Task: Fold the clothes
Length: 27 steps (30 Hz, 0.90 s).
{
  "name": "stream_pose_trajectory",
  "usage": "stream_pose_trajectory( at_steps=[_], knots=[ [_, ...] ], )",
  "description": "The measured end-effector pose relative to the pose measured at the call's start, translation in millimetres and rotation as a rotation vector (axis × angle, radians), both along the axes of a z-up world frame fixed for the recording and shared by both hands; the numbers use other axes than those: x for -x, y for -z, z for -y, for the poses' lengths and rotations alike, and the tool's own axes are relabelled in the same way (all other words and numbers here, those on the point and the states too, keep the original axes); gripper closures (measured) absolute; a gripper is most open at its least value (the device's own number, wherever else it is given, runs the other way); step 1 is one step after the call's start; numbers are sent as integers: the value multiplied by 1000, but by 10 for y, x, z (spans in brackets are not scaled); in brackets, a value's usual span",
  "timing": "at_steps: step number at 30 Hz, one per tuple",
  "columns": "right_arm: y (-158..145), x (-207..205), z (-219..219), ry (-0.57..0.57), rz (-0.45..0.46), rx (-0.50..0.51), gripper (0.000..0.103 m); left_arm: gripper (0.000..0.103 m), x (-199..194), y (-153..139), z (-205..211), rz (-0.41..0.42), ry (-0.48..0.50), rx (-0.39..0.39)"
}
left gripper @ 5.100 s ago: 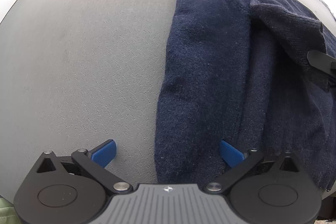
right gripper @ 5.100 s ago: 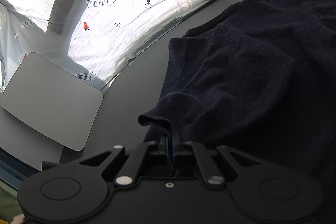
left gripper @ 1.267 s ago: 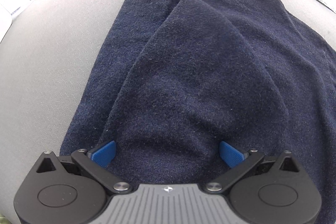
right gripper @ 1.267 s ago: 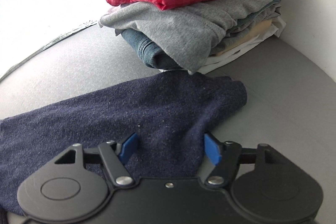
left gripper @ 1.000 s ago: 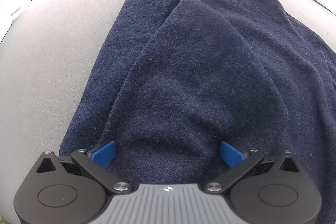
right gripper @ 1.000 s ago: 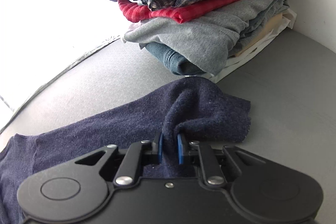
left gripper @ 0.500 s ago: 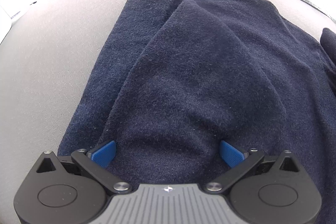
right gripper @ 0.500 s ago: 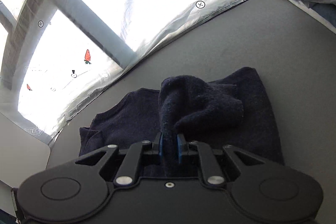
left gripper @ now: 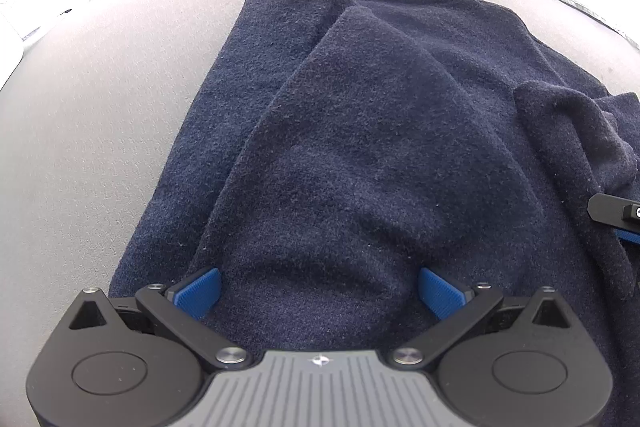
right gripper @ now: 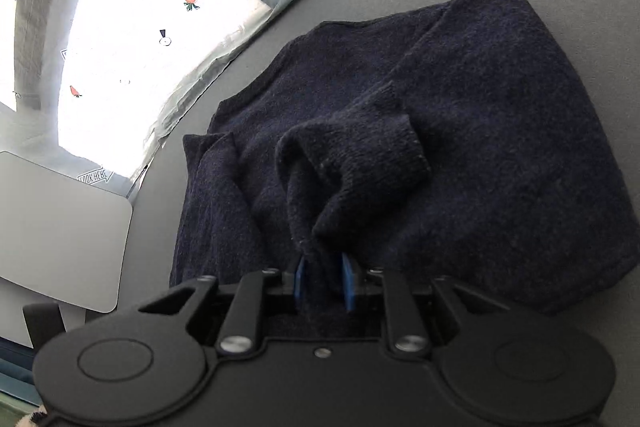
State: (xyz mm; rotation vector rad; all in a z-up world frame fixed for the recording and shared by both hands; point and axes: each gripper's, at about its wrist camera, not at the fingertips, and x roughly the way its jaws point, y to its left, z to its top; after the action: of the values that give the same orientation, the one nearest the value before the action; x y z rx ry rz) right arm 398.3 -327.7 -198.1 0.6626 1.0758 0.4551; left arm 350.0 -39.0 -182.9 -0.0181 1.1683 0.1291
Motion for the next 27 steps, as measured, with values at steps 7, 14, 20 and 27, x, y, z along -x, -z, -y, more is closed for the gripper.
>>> stream_pose_trajectory(
  at_steps=[7,14,20,27],
  knots=[
    [-141,63,80,-9,23,-85,46,0,-22,-18,20,-14,1,-5],
    [-441,226,429,113,174,28,19,0,4,-116,92,-17,16,-9],
    [-533,342,529,193,291,470,7,0,-22,-261,287,22,83,-30],
    [-228,490,585,120,285,761,1,1,-176,-392,670,72,209,17]
  ],
)
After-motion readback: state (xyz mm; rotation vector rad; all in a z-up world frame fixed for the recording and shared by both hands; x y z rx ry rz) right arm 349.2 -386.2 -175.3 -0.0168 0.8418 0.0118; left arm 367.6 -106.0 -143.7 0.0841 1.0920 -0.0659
